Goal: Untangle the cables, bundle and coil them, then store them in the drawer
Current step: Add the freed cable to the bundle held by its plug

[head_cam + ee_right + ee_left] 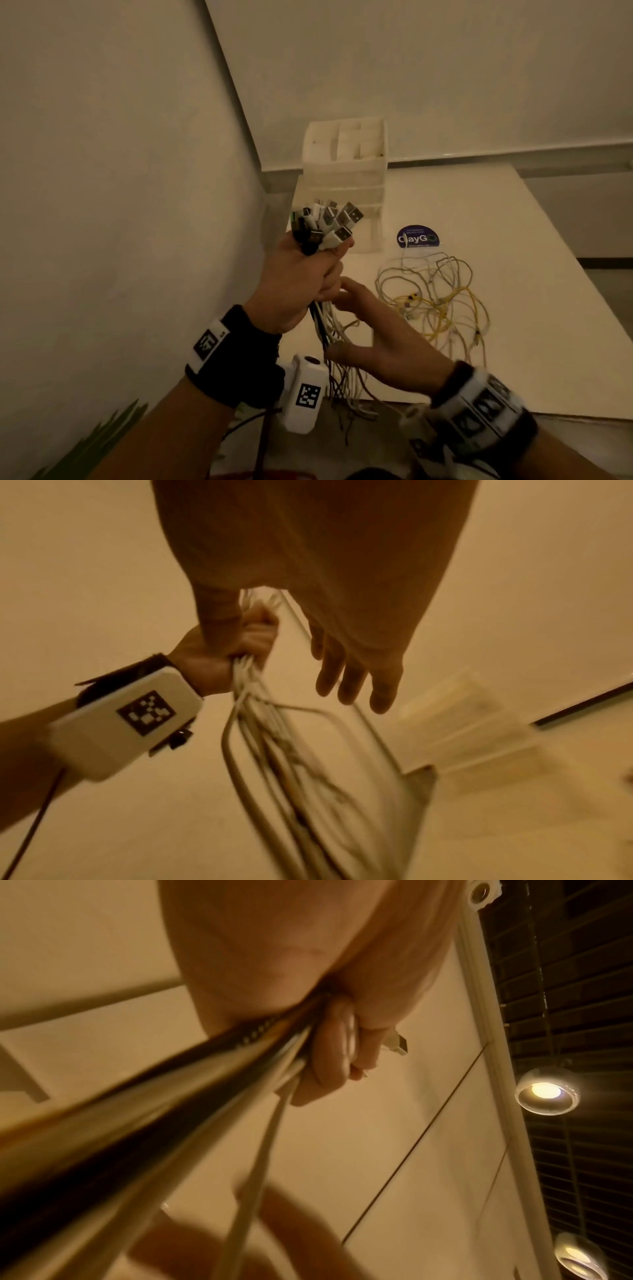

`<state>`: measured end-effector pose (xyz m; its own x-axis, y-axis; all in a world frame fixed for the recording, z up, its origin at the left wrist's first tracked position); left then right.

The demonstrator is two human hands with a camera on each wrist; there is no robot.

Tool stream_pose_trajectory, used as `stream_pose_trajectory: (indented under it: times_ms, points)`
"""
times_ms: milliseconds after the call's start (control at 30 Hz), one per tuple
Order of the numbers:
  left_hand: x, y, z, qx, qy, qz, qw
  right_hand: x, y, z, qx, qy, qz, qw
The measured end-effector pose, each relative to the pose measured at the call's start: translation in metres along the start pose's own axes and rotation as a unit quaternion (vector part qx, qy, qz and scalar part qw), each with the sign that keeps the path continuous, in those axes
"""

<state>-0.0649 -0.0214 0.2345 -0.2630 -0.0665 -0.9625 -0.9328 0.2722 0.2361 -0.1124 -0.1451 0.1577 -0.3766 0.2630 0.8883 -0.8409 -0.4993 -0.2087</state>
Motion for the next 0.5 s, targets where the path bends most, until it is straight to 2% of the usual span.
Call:
stream_pose_trajectory:
  times_ms: [67,133,233,333,400,500]
  points:
    - [0.005,0.002,-0.007,-0.007,-0.018,-0.003,1.0,0.002,-0.034,-0.017,0.022,0.005,0.012,1.0]
    - [0.007,0.003,-0.008,-0.015,-0.022,-0.016,1.0,-0.015,-0.035,-0.029,0.009,-0.016,-0.007,1.0]
    - [-0.004,0.012,0.006,-0.013,0.078,-0.047,0.996,-0.051,-0.005,-0.049,0.002,-0.03,-0.05,0.998]
    - [-0.026,0.019,0.032,-0.003,0.17,-0.099,0.98,-0.092,0.041,-0.066,0.019,-0.066,-0.159,0.985]
    - [-0.035,0.022,0.044,-0.001,0.182,-0.12,0.976,-0.114,0.065,-0.074,0.049,-0.058,-0.206,0.976]
    - [-0.037,0.021,0.043,0.001,0.161,-0.121,0.979,-0.132,0.077,-0.081,0.092,-0.048,-0.238,0.966]
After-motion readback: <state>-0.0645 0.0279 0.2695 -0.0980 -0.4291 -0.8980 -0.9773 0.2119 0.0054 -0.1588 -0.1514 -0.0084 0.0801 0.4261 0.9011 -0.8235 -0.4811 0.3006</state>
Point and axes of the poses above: each hand's wrist, its own y-axis away from the middle knuckle, its own z-axis out of the back of the hand, x = y × z, the point moved 3 cm from there along -y, towards the middle knuckle, and after that the axes turned 14 degrees about z, right-handed, at the moved point
